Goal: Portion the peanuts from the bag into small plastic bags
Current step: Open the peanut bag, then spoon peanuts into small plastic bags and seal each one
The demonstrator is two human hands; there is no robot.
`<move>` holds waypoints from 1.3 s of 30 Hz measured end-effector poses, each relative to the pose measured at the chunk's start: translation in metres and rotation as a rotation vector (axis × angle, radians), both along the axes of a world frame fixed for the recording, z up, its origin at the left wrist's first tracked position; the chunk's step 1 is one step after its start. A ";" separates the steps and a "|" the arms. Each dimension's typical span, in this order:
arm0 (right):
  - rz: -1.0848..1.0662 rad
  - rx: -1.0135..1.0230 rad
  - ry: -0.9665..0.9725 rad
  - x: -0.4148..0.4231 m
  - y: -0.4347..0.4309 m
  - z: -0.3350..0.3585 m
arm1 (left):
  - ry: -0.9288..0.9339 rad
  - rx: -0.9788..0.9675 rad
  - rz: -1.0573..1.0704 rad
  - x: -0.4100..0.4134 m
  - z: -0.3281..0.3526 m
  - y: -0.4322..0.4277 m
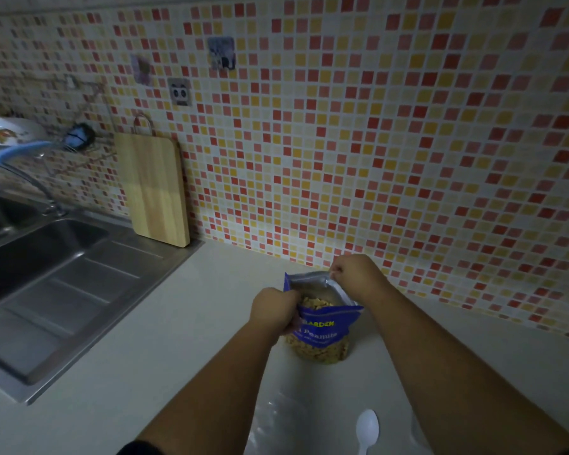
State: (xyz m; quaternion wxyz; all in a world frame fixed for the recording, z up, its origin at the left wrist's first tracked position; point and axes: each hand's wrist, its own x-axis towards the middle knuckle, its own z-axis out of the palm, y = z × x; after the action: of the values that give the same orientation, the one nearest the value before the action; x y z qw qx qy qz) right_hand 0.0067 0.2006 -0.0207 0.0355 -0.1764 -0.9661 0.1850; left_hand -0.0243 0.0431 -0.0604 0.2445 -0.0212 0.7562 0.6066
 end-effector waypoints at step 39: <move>-0.471 -0.272 -0.434 0.144 -0.043 -0.131 | 0.102 -0.392 -0.847 0.080 -0.075 -0.017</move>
State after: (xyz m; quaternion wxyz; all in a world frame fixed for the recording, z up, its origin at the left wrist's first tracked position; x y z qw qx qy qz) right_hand 0.1512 0.1581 -0.1520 -0.1531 -0.4328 -0.8505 0.2567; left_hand 0.0560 0.0259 -0.1359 0.4245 0.2735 0.8095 0.2996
